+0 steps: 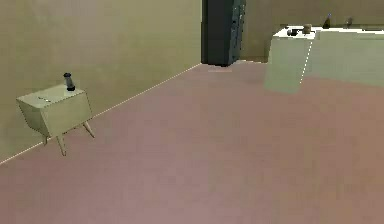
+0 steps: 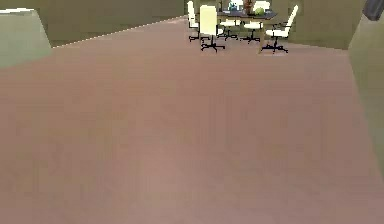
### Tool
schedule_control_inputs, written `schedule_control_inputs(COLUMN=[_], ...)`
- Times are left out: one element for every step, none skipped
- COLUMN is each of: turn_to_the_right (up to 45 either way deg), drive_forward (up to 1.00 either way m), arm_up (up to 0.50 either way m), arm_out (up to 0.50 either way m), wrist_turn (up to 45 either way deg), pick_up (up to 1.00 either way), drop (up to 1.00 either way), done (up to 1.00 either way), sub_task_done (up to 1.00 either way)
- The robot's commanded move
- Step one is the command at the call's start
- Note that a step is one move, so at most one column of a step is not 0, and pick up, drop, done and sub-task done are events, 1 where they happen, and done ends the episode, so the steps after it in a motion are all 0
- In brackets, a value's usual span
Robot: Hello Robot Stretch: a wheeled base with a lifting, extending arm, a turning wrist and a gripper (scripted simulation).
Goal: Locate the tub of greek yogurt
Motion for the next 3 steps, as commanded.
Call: schedule_control_inputs(turn_to_the_right=[9.0, 0.0, 0.0], drive_forward=[0.00, 1.00, 1.00], arm_up=[0.00, 0.00, 0.00], arm_out=[0.00, 0.00, 0.00], wrist_turn=[0.0, 0.0, 0.0], pick_up=[0.00, 0.00, 0.00], drop=[0.00, 0.00, 0.00], done=[0.00, 0.00, 0.00], sub_task_done=[0.00, 0.00, 0.00])
